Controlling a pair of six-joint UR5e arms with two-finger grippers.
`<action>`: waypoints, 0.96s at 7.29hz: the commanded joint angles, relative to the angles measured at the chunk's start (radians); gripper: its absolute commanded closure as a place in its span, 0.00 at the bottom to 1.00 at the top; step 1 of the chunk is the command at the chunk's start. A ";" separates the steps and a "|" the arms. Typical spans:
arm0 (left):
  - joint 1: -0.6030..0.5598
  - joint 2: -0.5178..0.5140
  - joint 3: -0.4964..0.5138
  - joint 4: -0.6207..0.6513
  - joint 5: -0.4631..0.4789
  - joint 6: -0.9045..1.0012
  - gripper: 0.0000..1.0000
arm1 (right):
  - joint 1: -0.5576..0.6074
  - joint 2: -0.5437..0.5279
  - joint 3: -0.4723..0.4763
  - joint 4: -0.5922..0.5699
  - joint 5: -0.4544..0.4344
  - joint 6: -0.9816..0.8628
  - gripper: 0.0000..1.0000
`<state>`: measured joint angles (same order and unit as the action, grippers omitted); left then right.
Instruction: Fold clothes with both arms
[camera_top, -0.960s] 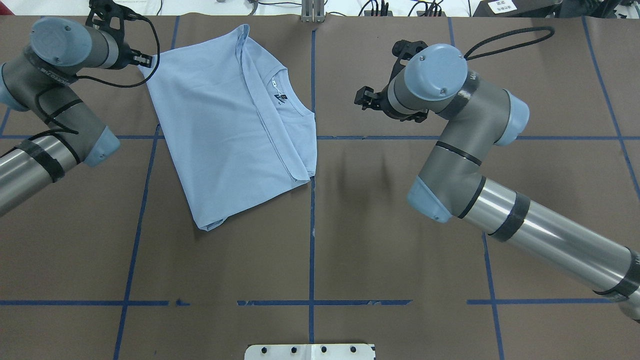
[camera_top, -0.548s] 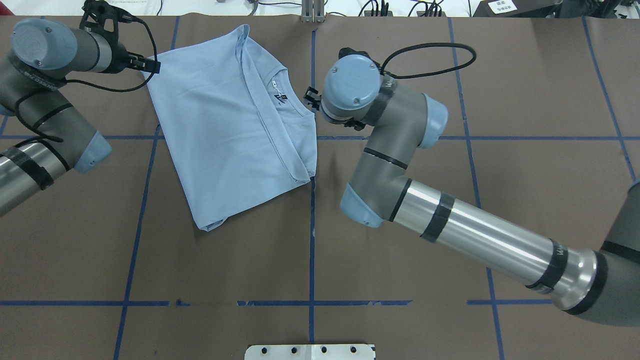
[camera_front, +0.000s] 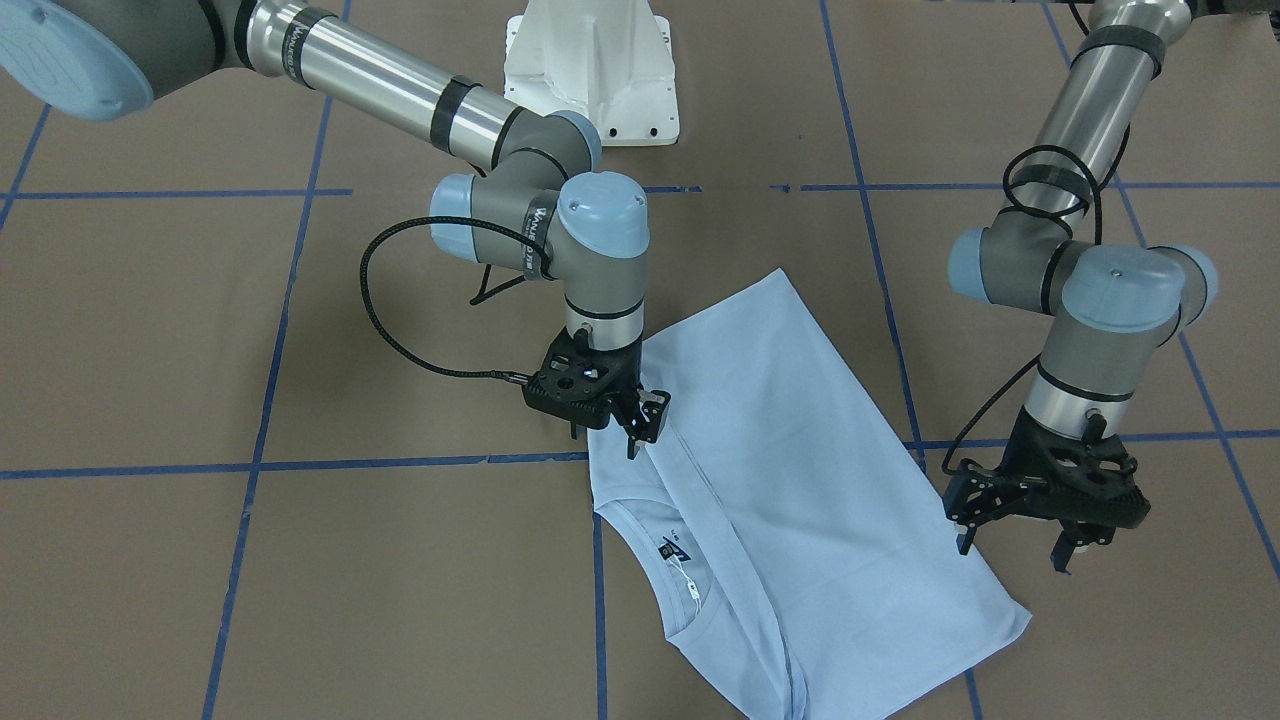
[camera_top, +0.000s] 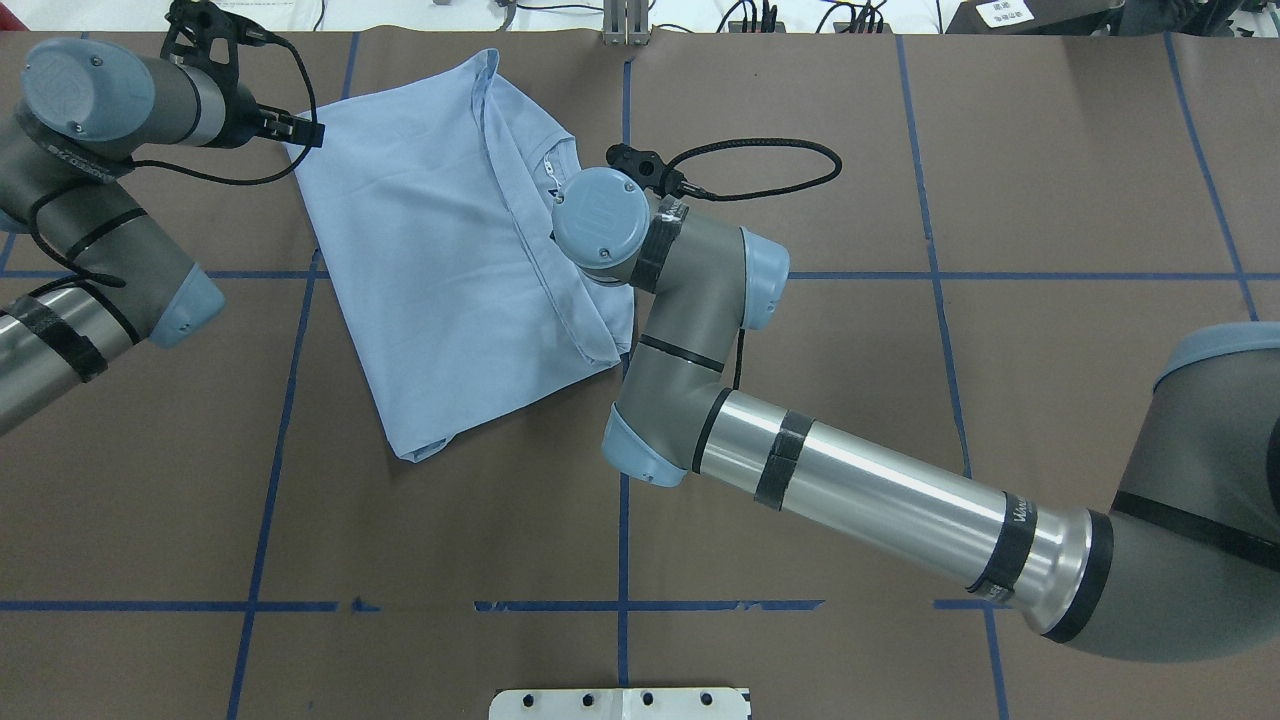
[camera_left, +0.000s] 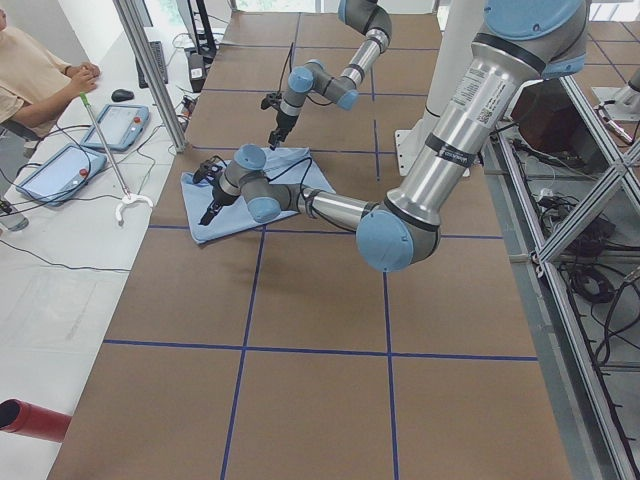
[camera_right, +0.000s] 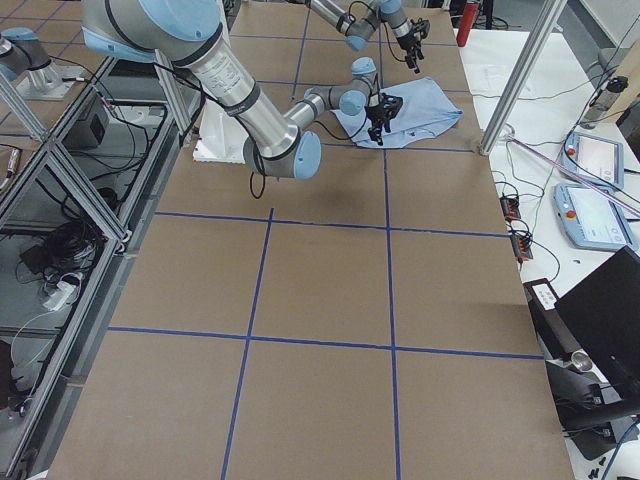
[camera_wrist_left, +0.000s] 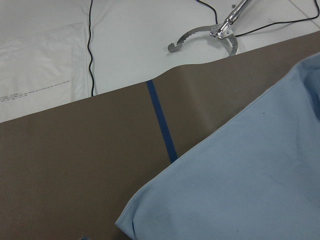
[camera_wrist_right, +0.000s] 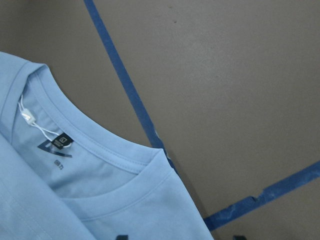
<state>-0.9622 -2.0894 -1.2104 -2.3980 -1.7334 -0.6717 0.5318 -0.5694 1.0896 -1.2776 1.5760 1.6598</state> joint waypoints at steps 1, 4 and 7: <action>0.002 0.000 0.000 -0.001 0.000 0.000 0.00 | -0.010 0.002 -0.013 -0.003 -0.007 -0.037 0.33; 0.002 0.000 0.000 -0.001 0.000 0.000 0.00 | -0.018 -0.003 -0.013 -0.005 -0.007 -0.060 0.46; 0.005 0.002 0.000 -0.001 0.000 -0.002 0.00 | -0.018 -0.006 -0.013 -0.011 -0.007 -0.097 0.72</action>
<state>-0.9587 -2.0880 -1.2093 -2.3991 -1.7334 -0.6722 0.5143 -0.5742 1.0770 -1.2872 1.5693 1.5750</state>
